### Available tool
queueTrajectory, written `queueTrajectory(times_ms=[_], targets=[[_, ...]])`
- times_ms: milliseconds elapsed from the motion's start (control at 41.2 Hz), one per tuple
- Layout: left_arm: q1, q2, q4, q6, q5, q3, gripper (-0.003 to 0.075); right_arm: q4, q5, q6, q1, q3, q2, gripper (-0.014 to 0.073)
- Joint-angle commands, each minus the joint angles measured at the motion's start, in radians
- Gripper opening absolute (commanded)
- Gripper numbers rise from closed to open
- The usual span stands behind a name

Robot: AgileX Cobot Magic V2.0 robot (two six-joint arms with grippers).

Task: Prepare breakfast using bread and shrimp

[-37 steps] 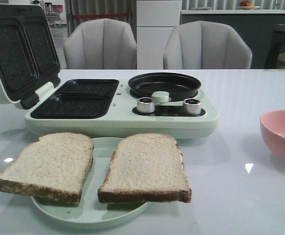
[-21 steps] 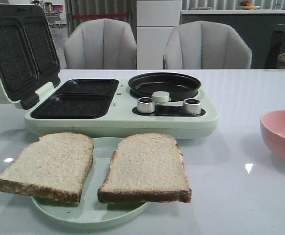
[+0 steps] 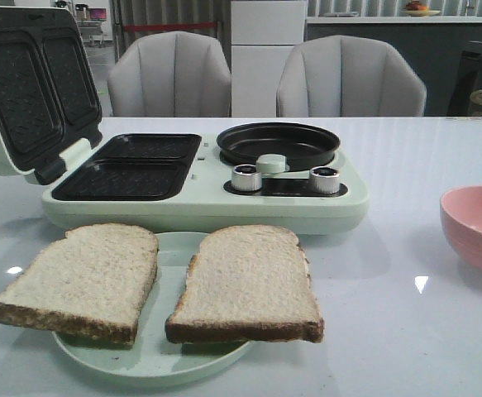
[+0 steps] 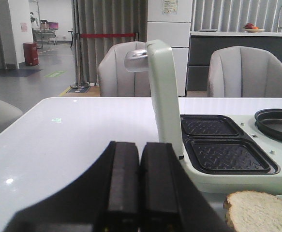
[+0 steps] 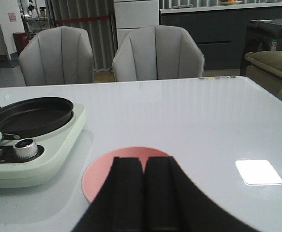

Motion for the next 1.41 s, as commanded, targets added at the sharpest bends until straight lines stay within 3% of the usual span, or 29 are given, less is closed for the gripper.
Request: queueTrajectory(times_ms=[0,146,340,728,1068,1384], targets=[[0.003,-0.022,0.000,-0.001,-0.128,0.005,0.0099,-0.010,-0.105,0.000,-0.005,-0.017,-0.021,0.0047],[0.003,-0.022,0.000,-0.001,-0.169,-0.026,0.0099,0.015,-0.092,0.000,-0.004,-0.079,-0.021,0.0047],[0.003,0.006,0.000,-0.001,-0.144,-0.231,0.0099,0.021,0.055,0.000,-0.004,-0.313,-0.006,0.0047],[0.003,0.303,0.000,-0.001,0.284,-0.730,0.0099,0.019,0.300,0.000,-0.004,-0.713,0.286,0.0047],[0.003,0.482,0.000,-0.001,0.469,-0.696,0.0099,0.018,0.491,0.000,-0.004,-0.722,0.530,0.0047],[0.003,0.594,0.000,0.001,0.460,-0.620,0.0125,0.008,0.542,0.000,-0.004,-0.721,0.739,0.0080]])
